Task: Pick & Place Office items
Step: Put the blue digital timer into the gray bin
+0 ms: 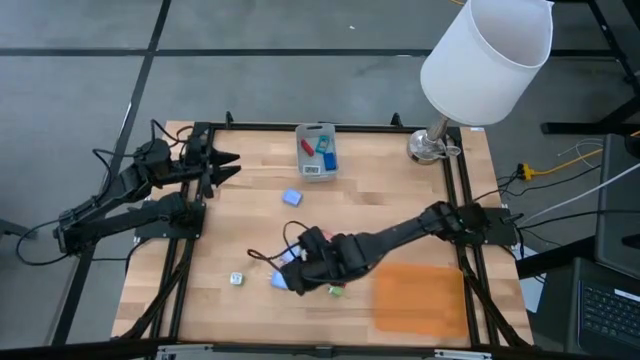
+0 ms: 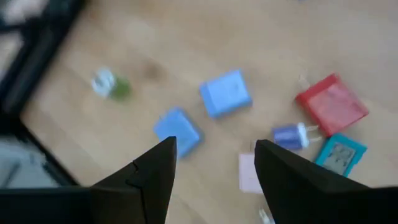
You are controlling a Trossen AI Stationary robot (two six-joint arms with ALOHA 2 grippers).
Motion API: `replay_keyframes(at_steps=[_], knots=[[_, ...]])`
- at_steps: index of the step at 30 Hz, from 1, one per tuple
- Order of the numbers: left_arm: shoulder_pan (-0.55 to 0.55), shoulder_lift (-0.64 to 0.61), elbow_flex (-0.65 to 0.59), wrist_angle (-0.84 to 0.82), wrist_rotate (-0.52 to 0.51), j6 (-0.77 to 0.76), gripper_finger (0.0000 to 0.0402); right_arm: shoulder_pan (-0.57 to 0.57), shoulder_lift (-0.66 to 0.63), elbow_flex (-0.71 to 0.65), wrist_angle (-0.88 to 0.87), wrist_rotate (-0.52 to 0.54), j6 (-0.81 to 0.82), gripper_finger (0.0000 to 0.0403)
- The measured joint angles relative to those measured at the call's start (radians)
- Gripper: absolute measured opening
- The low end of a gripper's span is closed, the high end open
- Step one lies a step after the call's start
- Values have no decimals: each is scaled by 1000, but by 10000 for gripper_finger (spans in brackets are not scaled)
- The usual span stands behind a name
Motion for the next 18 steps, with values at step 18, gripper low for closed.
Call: replay_keyframes(at_steps=[18], knots=[[0, 0, 0, -10, 56, -104, 212, 113, -252, 0, 387, 449, -359, 114]])
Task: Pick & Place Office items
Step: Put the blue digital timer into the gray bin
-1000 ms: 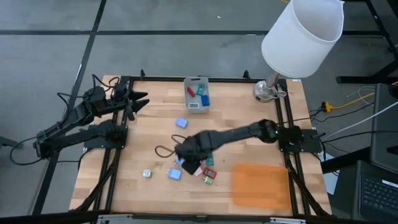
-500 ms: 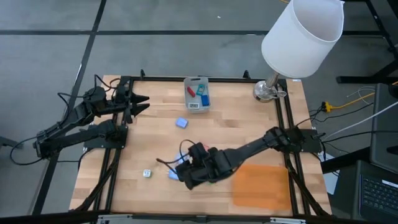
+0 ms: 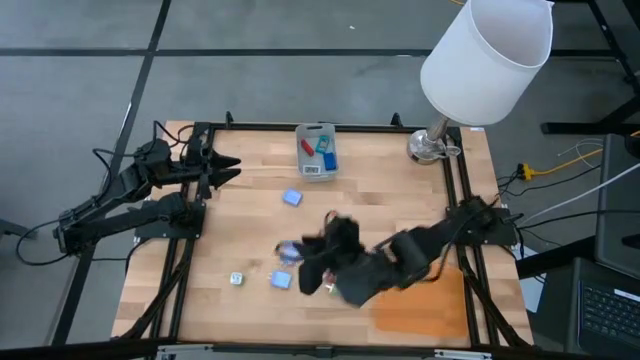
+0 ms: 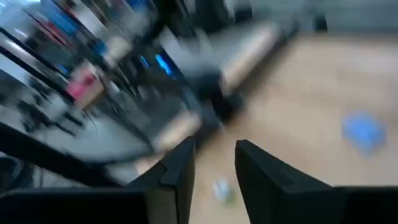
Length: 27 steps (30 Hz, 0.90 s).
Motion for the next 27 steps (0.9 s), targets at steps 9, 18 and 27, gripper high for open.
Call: replay_keyframes(at_steps=[9, 18, 27], knots=[[0, -1, 0, 3, 41, -17, 212, 14, -47, 0, 834, -151, -983, 133], [0, 0, 0, 2, 45, 11, 212, 21, -13, 0, 747, -417, -897, 131], [0, -1, 1, -3, 100, 49, 212, 32, 29, -2, 914, 14, -872, 114]])
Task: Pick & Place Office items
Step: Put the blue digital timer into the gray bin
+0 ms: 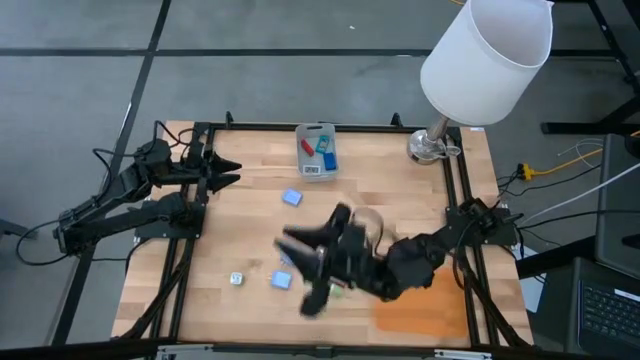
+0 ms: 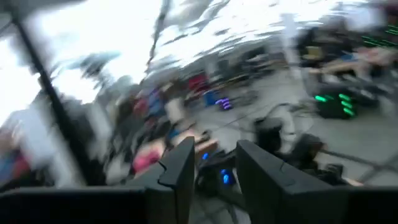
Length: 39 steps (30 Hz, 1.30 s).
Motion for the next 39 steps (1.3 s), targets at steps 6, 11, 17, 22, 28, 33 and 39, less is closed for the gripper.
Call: replay_keyframes(at_steps=[6, 11, 17, 22, 28, 33, 39], knots=[[0, 0, 0, 10, 83, -10, 212, -69, 36, 3, 465, -819, -228, 112], [0, 0, 0, 14, 152, -14, 212, -122, 43, 2, 298, -888, -218, 112], [0, 0, 0, 13, 179, -29, 212, -139, -32, -3, -80, -835, -135, 112], [0, 0, 0, 14, 166, -59, 212, -137, -199, -11, -314, -874, -151, 112], [0, 0, 0, 14, 102, -76, 212, -130, -354, -263, -371, -889, -130, 112], [0, 0, 0, 14, 63, -88, 212, -150, -556, -719, -71, -861, -26, 112], [0, 0, 0, 13, 43, -92, 212, -143, -902, -1271, 207, -548, 103, 112]])
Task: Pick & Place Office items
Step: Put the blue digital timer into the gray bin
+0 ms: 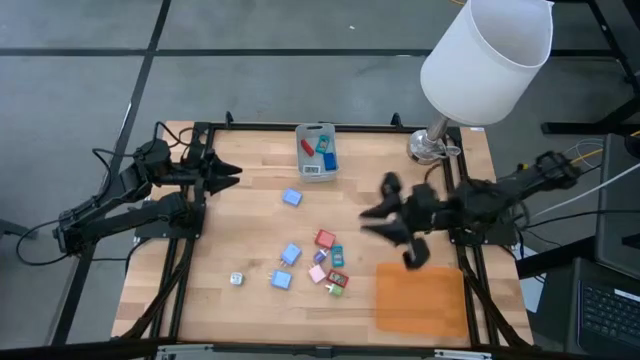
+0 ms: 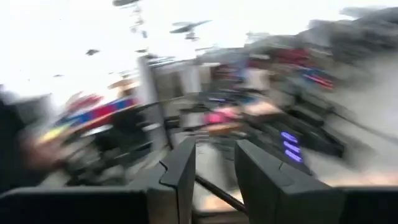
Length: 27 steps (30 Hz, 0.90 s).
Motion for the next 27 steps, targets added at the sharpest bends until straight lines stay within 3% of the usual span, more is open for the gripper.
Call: replay_keyframes(at_steps=[3, 5, 10, 12, 16, 21, 27], knots=[[0, 0, 0, -1, -24, 4, 212, -4, -116, -219, 8, 242, 270, 112], [0, 0, 0, -4, -33, 13, 212, -5, -132, -310, 10, 336, 486, 112], [0, 0, 0, -22, -56, 35, 212, 4, 55, -316, -85, 417, 862, 112], [0, 0, 0, -31, -63, 43, 212, -8, 168, -232, -220, 389, 998, 112], [0, 0, 0, -38, -64, 64, 212, -40, 391, 2, -653, 218, 1227, 112], [0, 0, 0, -39, -57, 83, 212, -73, 581, 316, -1104, 19, 1315, 112], [0, 0, 0, -41, -39, 114, 212, -112, 681, 517, -1169, -166, 1250, 129]])
